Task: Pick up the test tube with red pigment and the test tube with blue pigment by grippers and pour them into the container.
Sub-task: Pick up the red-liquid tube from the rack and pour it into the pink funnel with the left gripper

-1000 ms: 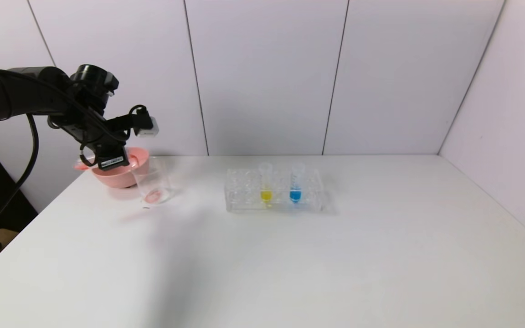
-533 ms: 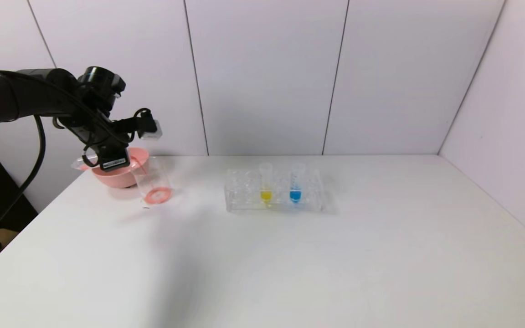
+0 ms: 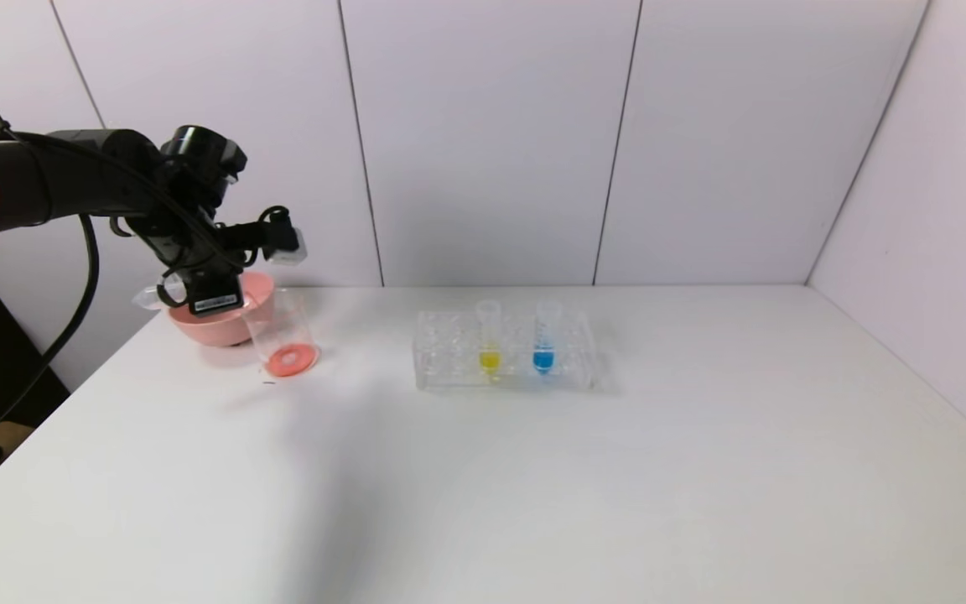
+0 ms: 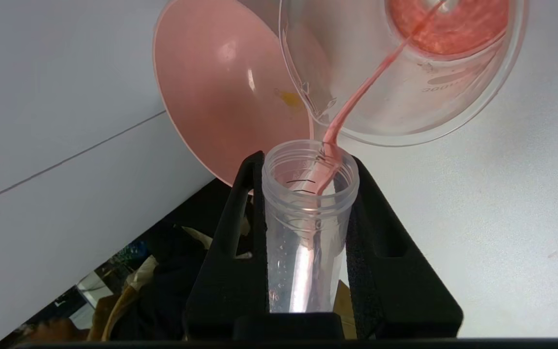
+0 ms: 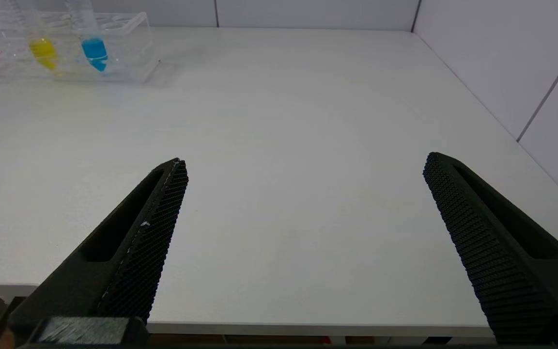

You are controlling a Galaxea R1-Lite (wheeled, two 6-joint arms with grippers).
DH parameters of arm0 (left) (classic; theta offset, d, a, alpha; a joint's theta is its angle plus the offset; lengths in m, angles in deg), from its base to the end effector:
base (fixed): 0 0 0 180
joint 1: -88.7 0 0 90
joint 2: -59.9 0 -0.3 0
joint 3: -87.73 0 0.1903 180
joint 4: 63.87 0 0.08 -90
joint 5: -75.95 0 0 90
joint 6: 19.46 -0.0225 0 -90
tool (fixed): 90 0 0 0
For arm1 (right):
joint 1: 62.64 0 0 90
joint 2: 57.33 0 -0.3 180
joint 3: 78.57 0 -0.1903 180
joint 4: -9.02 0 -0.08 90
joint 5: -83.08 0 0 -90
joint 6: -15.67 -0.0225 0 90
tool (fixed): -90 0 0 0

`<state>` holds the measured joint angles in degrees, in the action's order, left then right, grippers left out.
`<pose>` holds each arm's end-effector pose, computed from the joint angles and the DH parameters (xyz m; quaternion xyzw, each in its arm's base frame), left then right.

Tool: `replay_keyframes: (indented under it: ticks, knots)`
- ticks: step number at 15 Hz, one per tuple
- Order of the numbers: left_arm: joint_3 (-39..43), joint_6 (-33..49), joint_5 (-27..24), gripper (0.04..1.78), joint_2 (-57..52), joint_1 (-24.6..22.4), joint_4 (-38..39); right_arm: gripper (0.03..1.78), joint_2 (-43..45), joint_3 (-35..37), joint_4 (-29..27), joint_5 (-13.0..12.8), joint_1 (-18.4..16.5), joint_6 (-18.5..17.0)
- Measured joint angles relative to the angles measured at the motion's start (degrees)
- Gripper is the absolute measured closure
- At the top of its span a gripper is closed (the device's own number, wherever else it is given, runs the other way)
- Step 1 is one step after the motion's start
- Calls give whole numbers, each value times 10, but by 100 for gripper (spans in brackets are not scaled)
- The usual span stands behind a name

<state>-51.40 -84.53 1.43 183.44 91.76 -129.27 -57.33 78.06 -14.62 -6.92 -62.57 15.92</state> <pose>0.4144 -0.0161 0.2235 0.5421 0.4032 -0.1408 0.7237 -0.0228 0.0000 0.0750 -0.0022 0.0024 0.0006 1.0000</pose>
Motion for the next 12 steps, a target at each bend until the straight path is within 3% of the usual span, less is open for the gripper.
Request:
replay_keyframes:
  ticks: [12]
  knots:
    - [0, -61, 38, 136, 4, 18, 8, 4, 0, 0, 0, 0, 0, 0]
